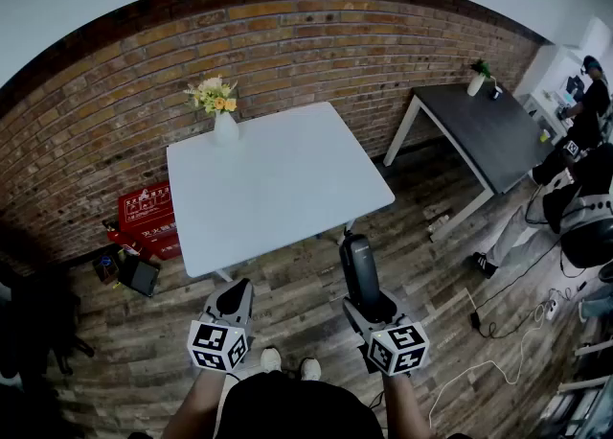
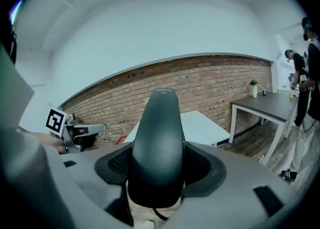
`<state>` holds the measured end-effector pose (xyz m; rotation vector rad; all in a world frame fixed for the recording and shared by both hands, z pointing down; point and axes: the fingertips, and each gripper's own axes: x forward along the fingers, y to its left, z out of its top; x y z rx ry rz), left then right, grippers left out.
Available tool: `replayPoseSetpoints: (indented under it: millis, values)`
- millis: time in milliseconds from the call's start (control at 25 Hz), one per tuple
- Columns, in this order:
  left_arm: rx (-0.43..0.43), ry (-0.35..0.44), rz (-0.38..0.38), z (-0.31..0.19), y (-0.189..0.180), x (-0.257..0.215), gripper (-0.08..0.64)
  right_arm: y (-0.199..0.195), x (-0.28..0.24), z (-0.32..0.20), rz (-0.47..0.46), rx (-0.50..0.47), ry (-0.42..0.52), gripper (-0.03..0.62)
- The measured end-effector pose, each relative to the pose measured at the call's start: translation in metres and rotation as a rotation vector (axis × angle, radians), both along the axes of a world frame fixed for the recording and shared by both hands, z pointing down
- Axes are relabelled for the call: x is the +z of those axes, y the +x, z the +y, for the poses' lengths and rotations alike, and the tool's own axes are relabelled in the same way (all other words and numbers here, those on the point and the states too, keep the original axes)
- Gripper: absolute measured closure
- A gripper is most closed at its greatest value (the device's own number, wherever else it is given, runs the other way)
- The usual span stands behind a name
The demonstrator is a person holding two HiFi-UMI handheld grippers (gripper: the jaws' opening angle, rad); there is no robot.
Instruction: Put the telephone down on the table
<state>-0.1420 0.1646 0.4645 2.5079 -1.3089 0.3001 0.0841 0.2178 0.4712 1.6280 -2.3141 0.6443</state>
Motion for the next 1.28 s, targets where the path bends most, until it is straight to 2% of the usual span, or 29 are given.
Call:
replayPoseSetpoints:
  millis: [520,1280]
  values:
    - [0.037,0.019,0.007,0.0,0.004,-0.005,0.546,-0.006,-0.005,-0.003,-0.005,0.026,0.024,0.308]
    - [0.101,0.019,0.029,-0.023,-0.05,0.004,0.545,-0.028,-0.016,-0.031,-0.009,0.146,0.056,0.308]
